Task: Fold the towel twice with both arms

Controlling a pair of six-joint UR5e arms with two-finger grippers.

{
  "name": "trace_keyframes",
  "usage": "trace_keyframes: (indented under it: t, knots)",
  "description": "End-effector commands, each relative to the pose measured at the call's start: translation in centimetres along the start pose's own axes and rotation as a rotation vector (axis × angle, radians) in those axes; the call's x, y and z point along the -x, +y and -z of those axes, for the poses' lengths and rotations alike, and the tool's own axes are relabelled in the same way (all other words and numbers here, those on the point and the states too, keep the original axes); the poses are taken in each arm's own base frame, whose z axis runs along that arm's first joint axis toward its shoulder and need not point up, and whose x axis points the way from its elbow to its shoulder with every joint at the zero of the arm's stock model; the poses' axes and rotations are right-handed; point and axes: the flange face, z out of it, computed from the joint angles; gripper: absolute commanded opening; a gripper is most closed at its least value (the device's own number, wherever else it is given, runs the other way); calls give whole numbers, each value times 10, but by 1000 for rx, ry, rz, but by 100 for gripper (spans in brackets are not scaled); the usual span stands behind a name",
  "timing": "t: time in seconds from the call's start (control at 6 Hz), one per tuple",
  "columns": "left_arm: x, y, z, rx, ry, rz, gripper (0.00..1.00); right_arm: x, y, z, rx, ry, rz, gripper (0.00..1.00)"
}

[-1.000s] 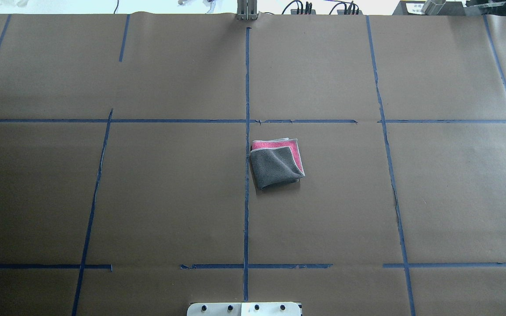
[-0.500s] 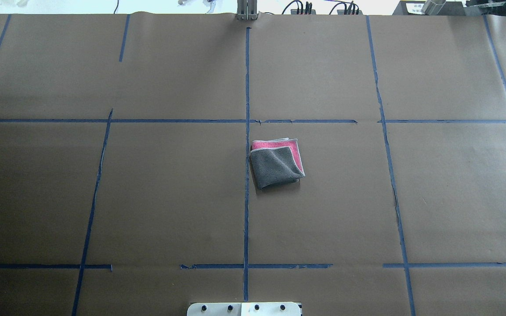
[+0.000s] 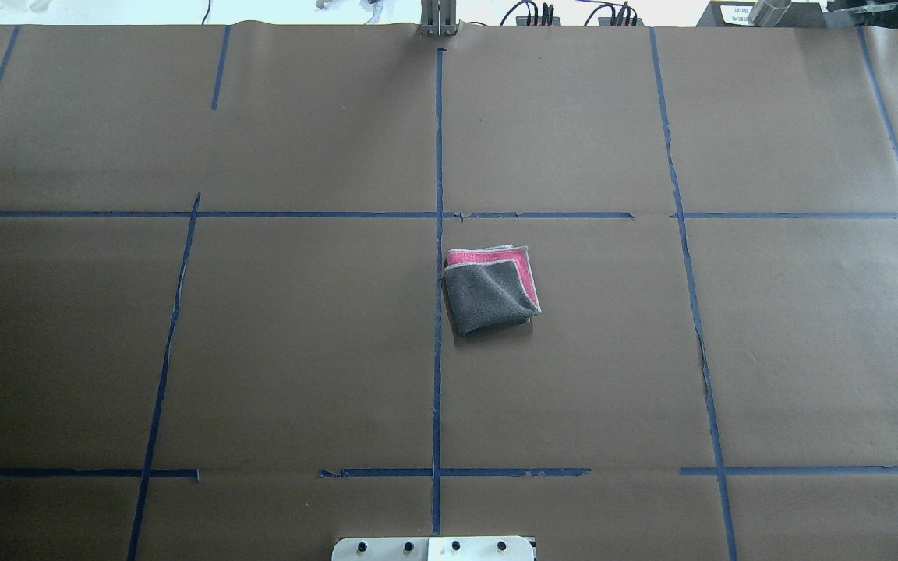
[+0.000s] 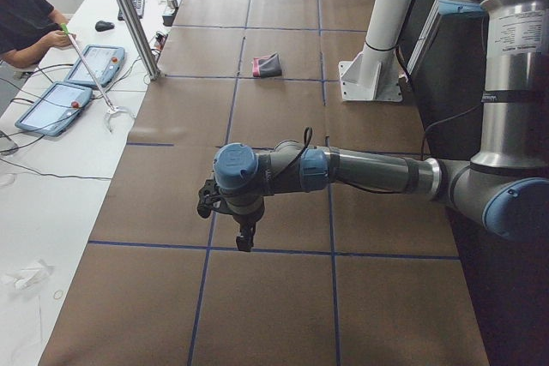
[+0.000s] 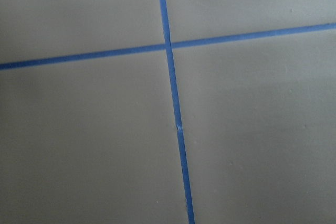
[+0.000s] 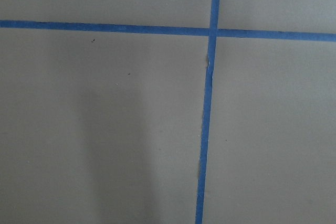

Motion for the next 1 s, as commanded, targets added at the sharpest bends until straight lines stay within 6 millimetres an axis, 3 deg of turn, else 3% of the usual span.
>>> trace_keyframes:
  t: [0.0,0.83]
  knots:
    - [4,6,-5,8,4,8,100,-9,1,5,-34,8,13,100]
    - [3,6,-5,6,5,-1,100,-13,5,12,-69,33,32,100]
